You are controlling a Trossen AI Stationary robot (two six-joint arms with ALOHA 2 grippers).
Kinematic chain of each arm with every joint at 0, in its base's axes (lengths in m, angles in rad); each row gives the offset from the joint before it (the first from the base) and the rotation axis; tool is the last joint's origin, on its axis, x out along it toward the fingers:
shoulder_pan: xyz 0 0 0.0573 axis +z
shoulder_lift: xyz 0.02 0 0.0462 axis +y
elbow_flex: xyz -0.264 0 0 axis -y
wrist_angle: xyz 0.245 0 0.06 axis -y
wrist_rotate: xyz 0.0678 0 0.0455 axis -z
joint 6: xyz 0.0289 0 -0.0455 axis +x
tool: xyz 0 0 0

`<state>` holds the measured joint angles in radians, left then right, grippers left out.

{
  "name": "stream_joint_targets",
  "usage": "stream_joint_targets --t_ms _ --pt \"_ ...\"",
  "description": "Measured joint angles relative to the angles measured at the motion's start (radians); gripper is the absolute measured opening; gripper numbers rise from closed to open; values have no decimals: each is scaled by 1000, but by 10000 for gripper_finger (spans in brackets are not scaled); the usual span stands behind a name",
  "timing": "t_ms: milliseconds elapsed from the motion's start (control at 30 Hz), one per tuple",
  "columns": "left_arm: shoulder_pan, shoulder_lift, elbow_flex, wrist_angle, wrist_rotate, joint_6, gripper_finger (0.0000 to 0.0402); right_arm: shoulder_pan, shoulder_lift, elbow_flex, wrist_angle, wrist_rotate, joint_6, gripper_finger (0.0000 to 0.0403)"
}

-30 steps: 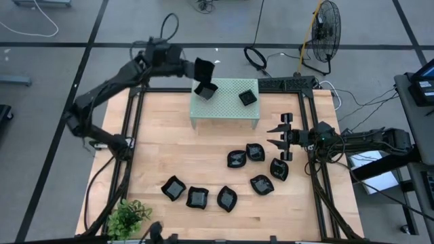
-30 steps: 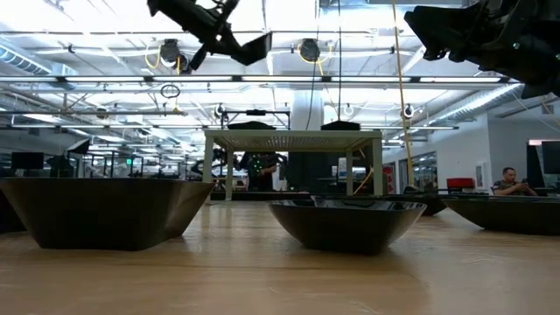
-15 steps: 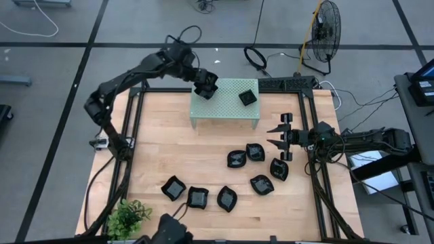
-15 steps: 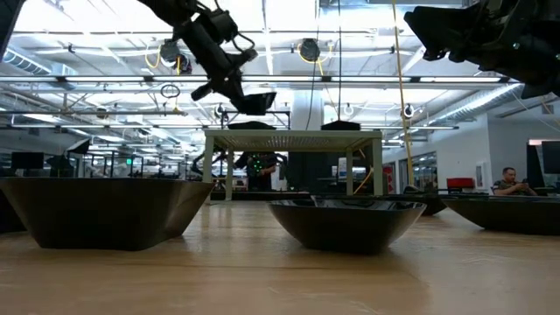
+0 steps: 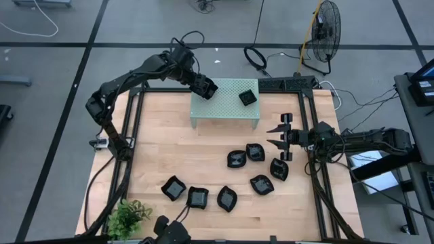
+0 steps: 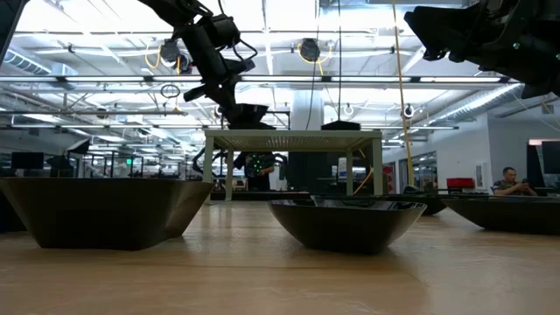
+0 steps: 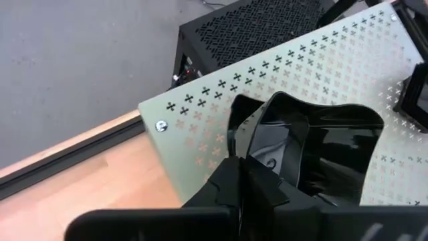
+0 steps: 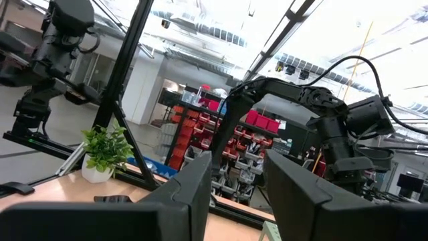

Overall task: Pick & Place Mini shaped plates
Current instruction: Stack the black distorted square plate on top of the other black distorted square plate on the shelf, then stack the black distorted square plate on top of the other black distorted square plates on the shelf

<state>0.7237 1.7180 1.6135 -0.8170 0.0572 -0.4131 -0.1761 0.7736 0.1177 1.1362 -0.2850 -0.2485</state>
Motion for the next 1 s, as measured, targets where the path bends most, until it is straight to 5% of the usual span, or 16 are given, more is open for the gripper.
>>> stream_joint_targets --t_ms 433,633,767,1000 --pt "-9 0 0 3 -15 62 42 0 0 0 0 0 -2 125" --pt "-18 -63 -2 -25 167 154 42 0 0 0 0 0 -2 125" --pt "-58 -132 -2 -130 255 153 42 0 0 0 0 0 -7 125" --pt "-202 -240 -1 -435 221 168 42 0 0 0 0 0 -2 125"
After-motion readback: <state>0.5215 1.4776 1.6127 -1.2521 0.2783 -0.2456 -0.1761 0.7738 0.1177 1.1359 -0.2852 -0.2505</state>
